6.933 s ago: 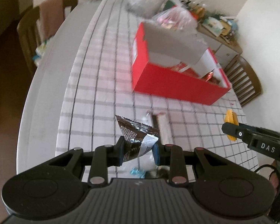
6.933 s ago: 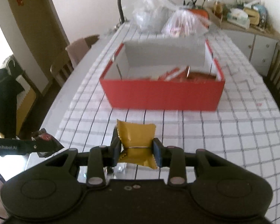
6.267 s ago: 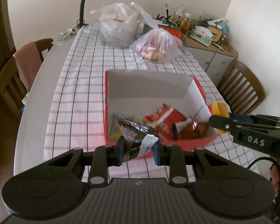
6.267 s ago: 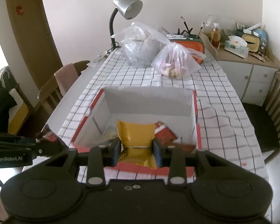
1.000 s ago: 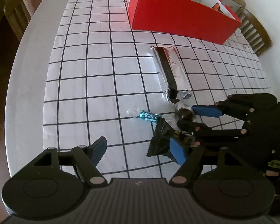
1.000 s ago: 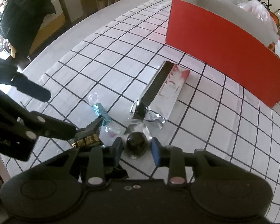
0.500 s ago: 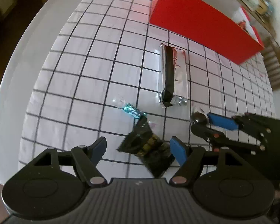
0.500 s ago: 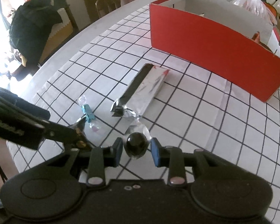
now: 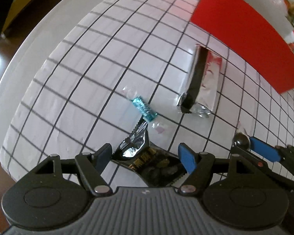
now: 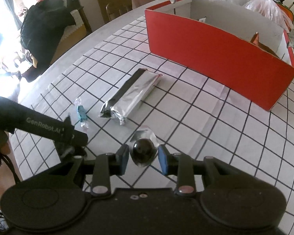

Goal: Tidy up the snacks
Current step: 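Grasp the dark snack packet with left tool while right tool reaches beside silver bar, then lift the dark packet with left tool and carry it over the red box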

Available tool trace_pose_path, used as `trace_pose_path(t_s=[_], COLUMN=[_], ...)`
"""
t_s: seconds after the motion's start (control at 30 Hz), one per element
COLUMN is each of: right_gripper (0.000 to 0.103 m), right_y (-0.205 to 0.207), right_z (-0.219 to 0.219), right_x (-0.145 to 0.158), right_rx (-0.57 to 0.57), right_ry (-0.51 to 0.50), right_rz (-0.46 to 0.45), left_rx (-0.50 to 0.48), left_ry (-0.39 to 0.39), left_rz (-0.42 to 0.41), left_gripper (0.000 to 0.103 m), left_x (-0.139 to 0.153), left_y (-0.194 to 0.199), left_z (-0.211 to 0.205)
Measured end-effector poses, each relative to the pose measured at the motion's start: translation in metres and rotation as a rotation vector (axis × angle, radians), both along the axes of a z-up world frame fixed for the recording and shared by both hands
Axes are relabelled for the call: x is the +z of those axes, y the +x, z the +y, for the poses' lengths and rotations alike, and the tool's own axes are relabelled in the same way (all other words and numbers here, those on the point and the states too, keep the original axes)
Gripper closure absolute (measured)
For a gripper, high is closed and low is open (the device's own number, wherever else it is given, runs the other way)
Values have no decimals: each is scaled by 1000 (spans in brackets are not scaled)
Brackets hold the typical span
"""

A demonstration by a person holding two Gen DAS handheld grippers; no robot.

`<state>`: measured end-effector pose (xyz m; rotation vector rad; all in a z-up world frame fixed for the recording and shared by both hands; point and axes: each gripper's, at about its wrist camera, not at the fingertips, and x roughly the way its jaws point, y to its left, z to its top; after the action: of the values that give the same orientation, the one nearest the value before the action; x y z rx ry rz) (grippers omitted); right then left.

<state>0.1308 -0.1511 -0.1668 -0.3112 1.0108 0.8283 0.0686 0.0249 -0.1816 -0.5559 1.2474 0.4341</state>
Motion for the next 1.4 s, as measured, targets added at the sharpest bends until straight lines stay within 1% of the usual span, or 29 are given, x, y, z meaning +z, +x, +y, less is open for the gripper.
trace_pose_path(t_s=[0.03,0.07,0.1,0.17,0.23,0.33,0.47,0.63,0.9,1.1,1.4], right_gripper=[72,72,72,72,72,72,72,72,72,72,72], right_y=[1,1,2,2,3,4,6,9,20,34,71], right_z=[-2,-3,-4,-6,-8,-9,-11,-21,-40,-53,-63], right_x=[0,0,0,1,1,2,3,10,36,64,104], right_rx=[3,8,13,21,28,36,40,15,-46,-95,-181], right_ry=[0,0,1,5,10,16,27,54,125,184,234], right_rz=[1,0,0,-1,-2,-3,-3,-5,-25,-80,-159], left_rx=[13,22,29,33,31,26,25,25,-41,-119,-251], left_ry=[1,2,6,8,8,18,16,27,104,159,238], left_rz=[2,3,3,-1,-5,-7,-7,-26,-112,-208,-348], left_gripper=[33,38,40,54,59,62,63,63,63,63,63], left_x=[0,-1,-1,2,3,4,7,21,68,109,159], left_y=[-1,-1,-1,-4,-5,-6,-8,-12,-7,17,76], left_z=[-1,-1,-1,-4,-7,-10,-12,-12,-23,-32,-40])
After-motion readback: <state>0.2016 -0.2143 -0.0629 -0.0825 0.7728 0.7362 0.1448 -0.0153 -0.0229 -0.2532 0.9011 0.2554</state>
